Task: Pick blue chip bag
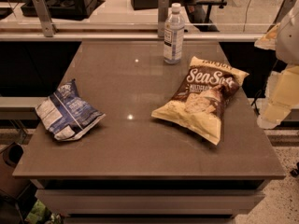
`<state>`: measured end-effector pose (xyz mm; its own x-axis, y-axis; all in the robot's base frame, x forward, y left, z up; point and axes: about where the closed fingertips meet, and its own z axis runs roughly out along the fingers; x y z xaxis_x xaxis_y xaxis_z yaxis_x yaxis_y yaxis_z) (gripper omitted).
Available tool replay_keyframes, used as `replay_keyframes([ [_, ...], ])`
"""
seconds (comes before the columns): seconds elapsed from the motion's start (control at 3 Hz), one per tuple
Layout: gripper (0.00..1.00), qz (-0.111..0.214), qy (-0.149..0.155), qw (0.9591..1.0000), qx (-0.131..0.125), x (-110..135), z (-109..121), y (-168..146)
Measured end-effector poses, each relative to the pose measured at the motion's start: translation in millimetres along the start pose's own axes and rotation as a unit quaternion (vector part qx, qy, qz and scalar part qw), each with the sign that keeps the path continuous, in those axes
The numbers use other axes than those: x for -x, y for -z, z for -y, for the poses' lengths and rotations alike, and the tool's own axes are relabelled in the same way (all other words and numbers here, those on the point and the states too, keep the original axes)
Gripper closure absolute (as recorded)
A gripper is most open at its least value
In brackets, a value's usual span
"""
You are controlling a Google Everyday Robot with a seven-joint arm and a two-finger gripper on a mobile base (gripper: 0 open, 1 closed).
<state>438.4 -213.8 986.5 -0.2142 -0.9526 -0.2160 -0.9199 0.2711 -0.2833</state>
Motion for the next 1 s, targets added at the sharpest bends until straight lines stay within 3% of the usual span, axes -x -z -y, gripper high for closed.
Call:
replay_keyframes([
  [0.33, 0.0, 0.001, 0.0, 1.0, -0.001, 0.5, 0.2, 0.2],
  [0.67, 0.0, 0.037, -0.009, 0.9992, -0.008, 14.3, 0.8, -14.4],
  [1.0, 0.0, 0.111, -0.018, 0.9936, 0.0, 49.7, 0.3, -47.8],
])
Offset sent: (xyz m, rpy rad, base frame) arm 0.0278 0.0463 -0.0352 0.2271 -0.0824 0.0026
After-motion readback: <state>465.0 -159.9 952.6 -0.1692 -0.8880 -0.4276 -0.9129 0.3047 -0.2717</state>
